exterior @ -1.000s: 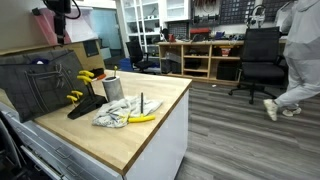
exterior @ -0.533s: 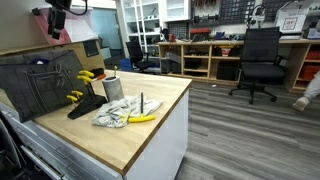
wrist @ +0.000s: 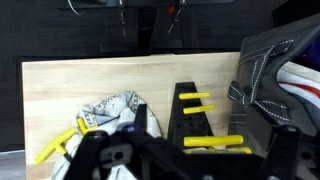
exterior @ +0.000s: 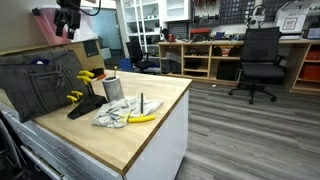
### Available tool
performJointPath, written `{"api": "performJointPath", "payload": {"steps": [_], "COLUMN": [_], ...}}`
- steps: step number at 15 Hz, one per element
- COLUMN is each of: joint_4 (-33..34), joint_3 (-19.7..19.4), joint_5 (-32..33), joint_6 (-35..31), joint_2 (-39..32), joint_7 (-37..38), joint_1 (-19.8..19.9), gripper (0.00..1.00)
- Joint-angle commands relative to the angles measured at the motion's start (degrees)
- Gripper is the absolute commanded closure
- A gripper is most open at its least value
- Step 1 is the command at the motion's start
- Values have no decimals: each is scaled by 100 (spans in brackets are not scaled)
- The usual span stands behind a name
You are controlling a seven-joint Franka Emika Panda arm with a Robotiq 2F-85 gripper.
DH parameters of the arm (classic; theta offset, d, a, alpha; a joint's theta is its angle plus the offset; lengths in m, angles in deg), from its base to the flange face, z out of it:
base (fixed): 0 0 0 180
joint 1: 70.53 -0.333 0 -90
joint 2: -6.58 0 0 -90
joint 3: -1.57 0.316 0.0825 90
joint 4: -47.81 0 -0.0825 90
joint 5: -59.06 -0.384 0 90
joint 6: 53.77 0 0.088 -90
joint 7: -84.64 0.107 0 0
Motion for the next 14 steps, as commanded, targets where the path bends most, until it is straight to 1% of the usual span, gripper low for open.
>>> {"api": "performJointPath", "payload": {"steps": [1,3,6,10,13,14], "joint_4": [37,50,45,131,358,534], "joint_3": [52,67,121,269,418,469], "joint_5": [11,-7,102,96,275,404], "joint_6": [22,16,-230,-570,-646,-548], "joint_2": [-13,-57,-227,-537,-859,-1010], "joint_7": [6,-20,-25,-7,-523,-794], "joint_1": [47,41,-36,-129,-162,-170], "gripper": [0,0,0,0,0,0]}}
